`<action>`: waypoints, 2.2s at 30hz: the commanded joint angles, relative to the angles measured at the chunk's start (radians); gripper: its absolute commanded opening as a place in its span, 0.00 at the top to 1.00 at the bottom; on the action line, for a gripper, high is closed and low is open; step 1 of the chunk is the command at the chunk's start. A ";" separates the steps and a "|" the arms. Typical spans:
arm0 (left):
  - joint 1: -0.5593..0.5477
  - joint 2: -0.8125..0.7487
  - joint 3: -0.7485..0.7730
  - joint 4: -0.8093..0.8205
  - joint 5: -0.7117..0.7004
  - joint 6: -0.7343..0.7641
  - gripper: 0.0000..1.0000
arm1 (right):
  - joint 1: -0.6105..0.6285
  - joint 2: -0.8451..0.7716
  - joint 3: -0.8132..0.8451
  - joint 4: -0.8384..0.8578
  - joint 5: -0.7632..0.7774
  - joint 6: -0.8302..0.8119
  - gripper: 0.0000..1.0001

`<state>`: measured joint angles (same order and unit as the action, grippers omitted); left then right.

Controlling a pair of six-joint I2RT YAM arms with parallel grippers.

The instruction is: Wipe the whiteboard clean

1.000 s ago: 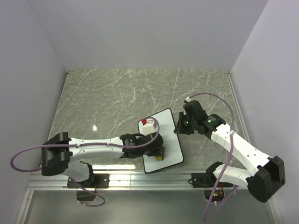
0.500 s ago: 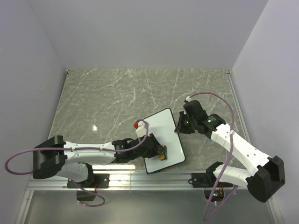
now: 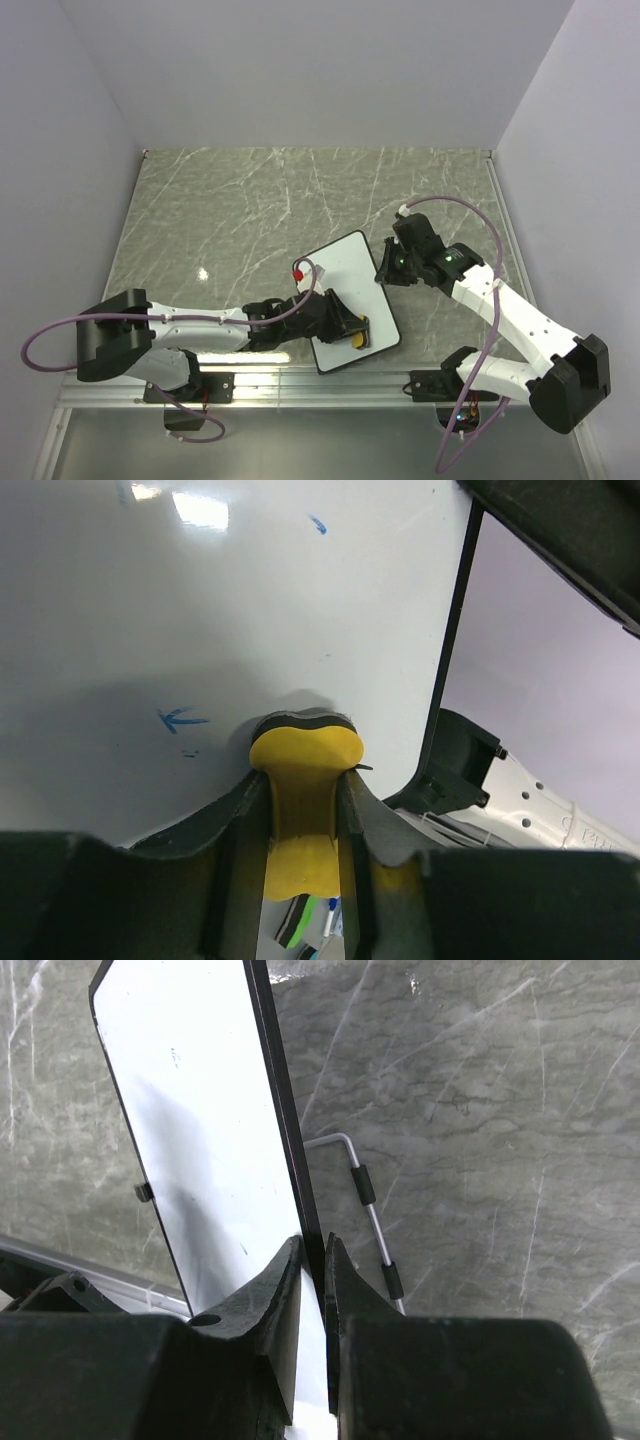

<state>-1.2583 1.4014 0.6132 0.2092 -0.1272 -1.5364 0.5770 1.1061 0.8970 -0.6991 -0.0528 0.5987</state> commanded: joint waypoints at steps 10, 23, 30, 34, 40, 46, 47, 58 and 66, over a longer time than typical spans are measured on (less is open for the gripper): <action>-0.024 0.030 -0.244 -0.569 0.006 -0.079 1.00 | 0.020 -0.058 0.085 0.164 -0.134 0.053 1.00; 0.014 -0.306 0.259 -1.189 -0.316 0.001 1.00 | 0.020 -0.075 0.063 0.205 -0.145 0.076 1.00; 0.020 -0.286 0.277 -1.122 -0.313 0.079 1.00 | 0.020 -0.091 0.033 0.230 -0.150 0.087 1.00; 0.019 -0.220 0.223 -0.906 -0.296 0.116 1.00 | 0.018 -0.101 0.014 0.225 -0.150 0.085 1.00; 0.022 -0.055 0.249 -0.746 -0.305 0.200 1.00 | 0.020 -0.111 -0.004 0.201 -0.151 0.073 1.00; 0.046 0.077 0.318 -0.625 -0.315 0.292 1.00 | 0.020 -0.117 -0.018 0.185 -0.159 0.064 1.00; 0.046 0.082 0.327 -0.619 -0.325 0.294 1.00 | 0.020 -0.115 -0.020 0.182 -0.159 0.059 1.00; 0.040 -0.119 0.096 -0.324 -0.348 0.157 1.00 | 0.021 -0.061 0.016 0.161 -0.171 0.032 1.00; 0.000 -0.142 -0.036 -0.134 -0.361 0.121 1.00 | 0.020 -0.006 0.034 0.170 -0.190 0.030 1.00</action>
<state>-1.2377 1.2423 0.5827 -0.0769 -0.4721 -1.3853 0.5880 1.0760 0.8997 -0.5304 -0.1764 0.6273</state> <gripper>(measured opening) 0.339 0.117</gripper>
